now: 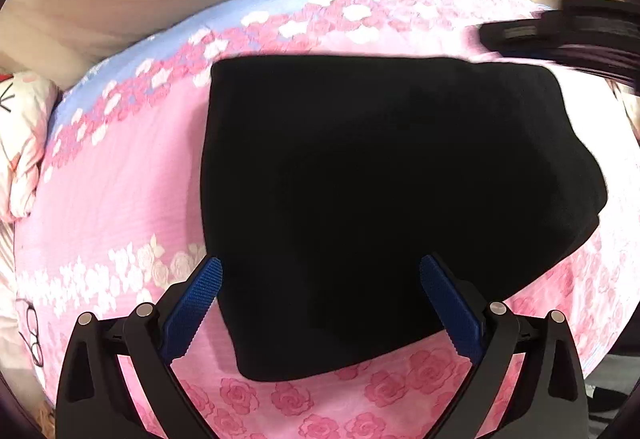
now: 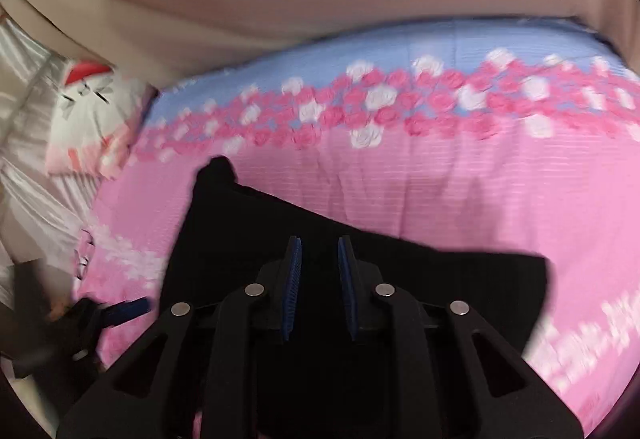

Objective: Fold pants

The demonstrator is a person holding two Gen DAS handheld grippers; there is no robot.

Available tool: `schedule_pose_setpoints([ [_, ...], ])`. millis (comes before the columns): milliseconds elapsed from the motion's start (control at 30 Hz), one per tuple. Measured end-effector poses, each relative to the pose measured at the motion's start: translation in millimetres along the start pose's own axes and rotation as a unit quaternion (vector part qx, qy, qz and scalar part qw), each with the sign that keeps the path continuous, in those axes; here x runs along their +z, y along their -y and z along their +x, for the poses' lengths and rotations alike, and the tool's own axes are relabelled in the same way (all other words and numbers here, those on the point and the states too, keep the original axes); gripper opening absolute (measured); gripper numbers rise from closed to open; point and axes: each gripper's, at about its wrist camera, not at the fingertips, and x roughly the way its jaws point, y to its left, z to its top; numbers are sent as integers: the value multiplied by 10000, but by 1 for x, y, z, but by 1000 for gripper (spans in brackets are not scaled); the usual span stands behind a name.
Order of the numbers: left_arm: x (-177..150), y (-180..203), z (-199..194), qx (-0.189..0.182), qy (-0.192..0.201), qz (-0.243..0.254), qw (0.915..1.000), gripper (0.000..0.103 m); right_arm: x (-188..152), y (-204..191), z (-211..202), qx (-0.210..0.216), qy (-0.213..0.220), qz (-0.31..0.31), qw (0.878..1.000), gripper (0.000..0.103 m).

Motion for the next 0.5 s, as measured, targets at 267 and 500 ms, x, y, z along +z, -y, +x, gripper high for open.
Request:
schedule_pose_setpoints([
  [267,25,7,-2,-240,66,122,9996,98,2,6,-28,151,249,263,9992,20],
  [500,29,6,8,-205,-160,15,9997,98,41,-62,12,1327,-517,-775,9868,20],
])
